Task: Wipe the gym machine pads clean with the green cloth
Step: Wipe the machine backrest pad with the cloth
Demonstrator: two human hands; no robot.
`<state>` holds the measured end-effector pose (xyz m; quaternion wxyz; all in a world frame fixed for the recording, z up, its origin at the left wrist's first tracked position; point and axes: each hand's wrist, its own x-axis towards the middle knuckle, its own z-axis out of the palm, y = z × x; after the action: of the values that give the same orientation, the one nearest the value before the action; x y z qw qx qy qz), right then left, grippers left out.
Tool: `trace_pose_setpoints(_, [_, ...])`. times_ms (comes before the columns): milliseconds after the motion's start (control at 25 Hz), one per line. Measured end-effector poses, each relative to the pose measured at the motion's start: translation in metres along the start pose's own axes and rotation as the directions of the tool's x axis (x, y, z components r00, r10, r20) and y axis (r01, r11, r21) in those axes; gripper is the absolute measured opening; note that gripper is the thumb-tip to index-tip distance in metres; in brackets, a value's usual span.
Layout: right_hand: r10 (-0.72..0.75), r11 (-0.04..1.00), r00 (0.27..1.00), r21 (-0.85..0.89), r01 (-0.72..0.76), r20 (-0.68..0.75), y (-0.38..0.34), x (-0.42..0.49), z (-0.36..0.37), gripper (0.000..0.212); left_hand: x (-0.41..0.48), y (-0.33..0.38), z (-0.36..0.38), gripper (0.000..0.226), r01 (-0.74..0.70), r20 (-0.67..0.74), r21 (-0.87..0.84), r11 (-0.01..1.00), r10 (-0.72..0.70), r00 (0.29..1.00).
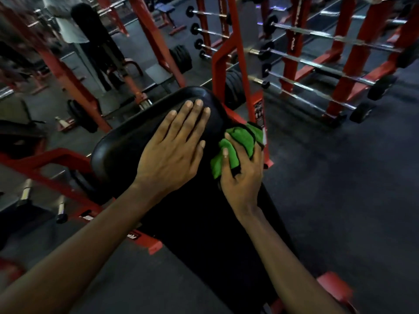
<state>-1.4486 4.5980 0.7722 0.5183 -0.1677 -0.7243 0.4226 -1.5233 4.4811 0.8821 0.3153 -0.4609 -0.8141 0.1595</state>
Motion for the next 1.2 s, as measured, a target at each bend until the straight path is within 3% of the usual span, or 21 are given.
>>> trace_pose_setpoints(160, [0.049, 0.999, 0.998, -0.009, -0.049, 0.041, -0.016, 0.036, 0.01, 0.03, 0.0, 0.003, 0.0, 0.061, 0.008, 0.015, 0.049, 0.999, -0.008, 1.0])
trace_pose_setpoints(320, [0.045, 0.998, 0.993, 0.029, -0.048, 0.109, -0.001, 0.026, 0.0, 0.035, -0.001, 0.006, 0.001, 0.059, -0.073, 0.042, 0.093, 0.993, 0.069, 0.997])
trace_pose_setpoints(600, [0.125, 0.989, 0.987, 0.068, -0.132, 0.1, 0.008, 0.018, -0.007, 0.032, 0.001, 0.008, 0.002, 0.061, -0.042, 0.024, 0.067, 0.997, 0.04, 0.999])
trace_pose_setpoints(800, [0.094, 0.992, 0.982, 0.065, -0.106, 0.166, -0.011, 0.052, 0.008, 0.043, -0.002, 0.007, 0.004, 0.061, -0.061, 0.033, 0.075, 0.995, 0.059, 0.998])
trace_pose_setpoints(1040, [0.135, 0.988, 0.98, 0.051, -0.143, 0.145, 0.044, -0.02, -0.027, 0.037, -0.002, 0.009, 0.005, 0.067, -0.027, 0.055, 0.076, 0.997, 0.023, 0.998])
trace_pose_setpoints(1200, [0.212, 0.973, 0.974, 0.08, -0.218, 0.084, 0.064, -0.049, -0.037, 0.035, -0.003, 0.009, 0.007, 0.069, -0.115, 0.064, 0.099, 0.988, 0.109, 0.992])
